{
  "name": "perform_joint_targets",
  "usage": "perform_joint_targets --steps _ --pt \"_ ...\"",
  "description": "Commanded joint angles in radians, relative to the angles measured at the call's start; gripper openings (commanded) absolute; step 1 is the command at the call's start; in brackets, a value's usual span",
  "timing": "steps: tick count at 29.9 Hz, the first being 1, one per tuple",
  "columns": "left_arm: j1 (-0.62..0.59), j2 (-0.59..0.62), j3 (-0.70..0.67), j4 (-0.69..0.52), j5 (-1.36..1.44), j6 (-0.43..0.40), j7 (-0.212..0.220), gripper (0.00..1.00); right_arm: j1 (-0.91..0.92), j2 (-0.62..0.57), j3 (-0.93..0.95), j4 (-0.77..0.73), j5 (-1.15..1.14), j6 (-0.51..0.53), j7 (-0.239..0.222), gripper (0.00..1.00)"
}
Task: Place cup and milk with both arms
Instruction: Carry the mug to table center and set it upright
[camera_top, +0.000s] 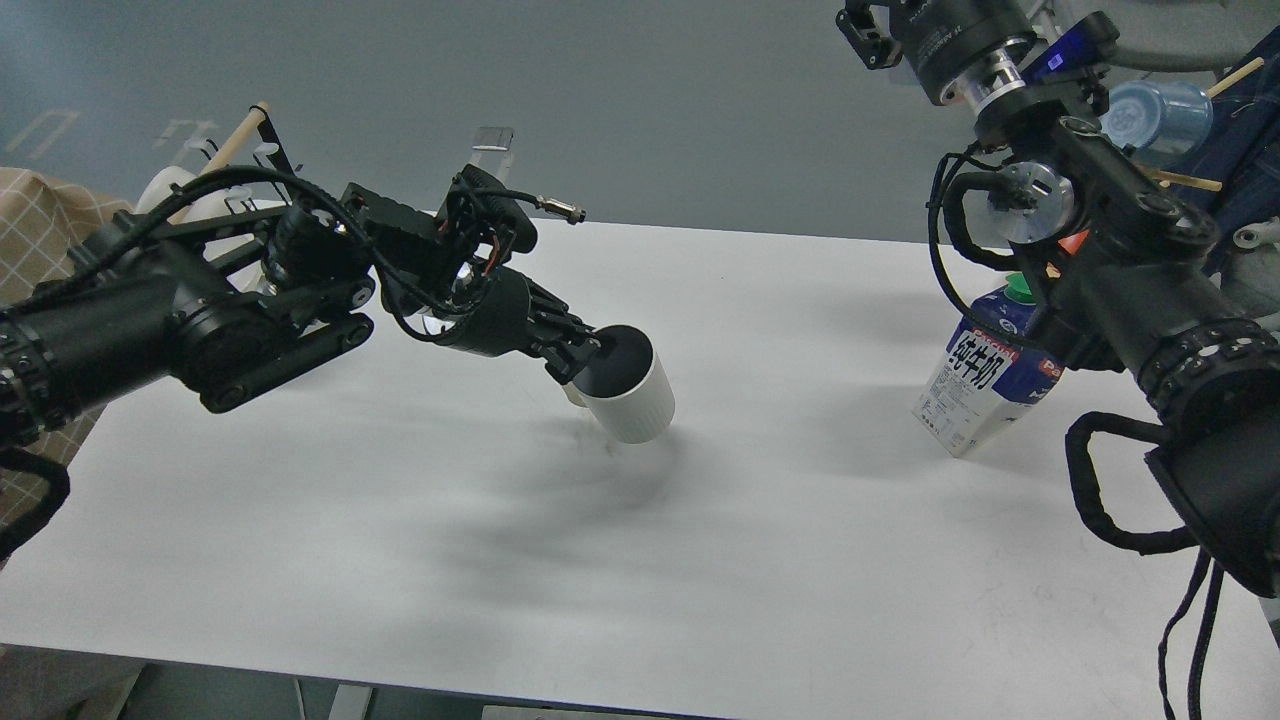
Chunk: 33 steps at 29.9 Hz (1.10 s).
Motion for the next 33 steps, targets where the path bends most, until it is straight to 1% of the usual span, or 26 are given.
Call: perform_joint_targets --steps 1,7,10,15,24,25,26,27,28,30,31,32,33 --pt "-0.011 -0.049 0.012 0.053 0.003 0.000 0.004 0.00 -0.001 0.000 0.000 0.001 0.000 0.000 0.000 1.00" --pt "-0.048 -0.115 0.086 0.113 0.001 0.000 0.002 0.00 -0.004 0.000 0.000 0.001 0.002 0.000 0.000 1.00" --pt "-0.054 -0.127 0.124 0.131 -0.002 0.000 0.004 0.00 -0.004 0.000 0.000 0.001 0.000 0.000 0.000 1.00" --pt "-0.053 -0.155 0.144 0.159 0.000 0.000 0.008 0.00 -0.005 0.000 0.000 0.001 0.002 0.000 0.000 1.00" --pt "-0.048 -0.165 0.170 0.180 -0.005 0.000 0.025 0.00 -0.015 0.000 0.002 0.001 0.002 0.000 0.000 1.00" --pt "-0.046 -0.165 0.170 0.182 -0.005 0.000 0.025 0.11 -0.016 0.000 0.000 0.003 0.002 0.000 0.000 1.00" --pt "-0.045 -0.165 0.170 0.182 -0.005 0.000 0.025 0.17 -0.016 0.000 0.000 0.003 0.002 0.000 0.000 1.00" --pt "-0.043 -0.165 0.170 0.182 -0.006 0.000 0.025 0.32 -0.016 0.000 0.000 0.003 0.002 0.000 0.000 1.00" --pt "-0.043 -0.165 0.170 0.182 -0.007 0.000 0.025 0.32 -0.016 0.000 0.000 0.003 0.002 0.000 0.000 1.00" --pt "-0.043 -0.165 0.170 0.182 -0.010 0.000 0.025 0.55 -0.016 0.000 0.000 0.003 0.002 0.000 0.000 1.00" --pt "-0.043 -0.165 0.169 0.182 -0.011 0.000 0.025 0.63 -0.016 0.000 0.000 0.003 0.002 0.000 0.000 1.00" --pt "-0.045 -0.165 0.169 0.182 -0.011 0.000 0.024 0.75 -0.016 0.000 0.000 0.003 0.002 0.000 0.000 1.00" --pt "-0.048 -0.165 0.167 0.180 -0.013 0.000 0.024 0.80 -0.016 0.000 0.000 0.003 0.002 0.000 0.000 1.00"
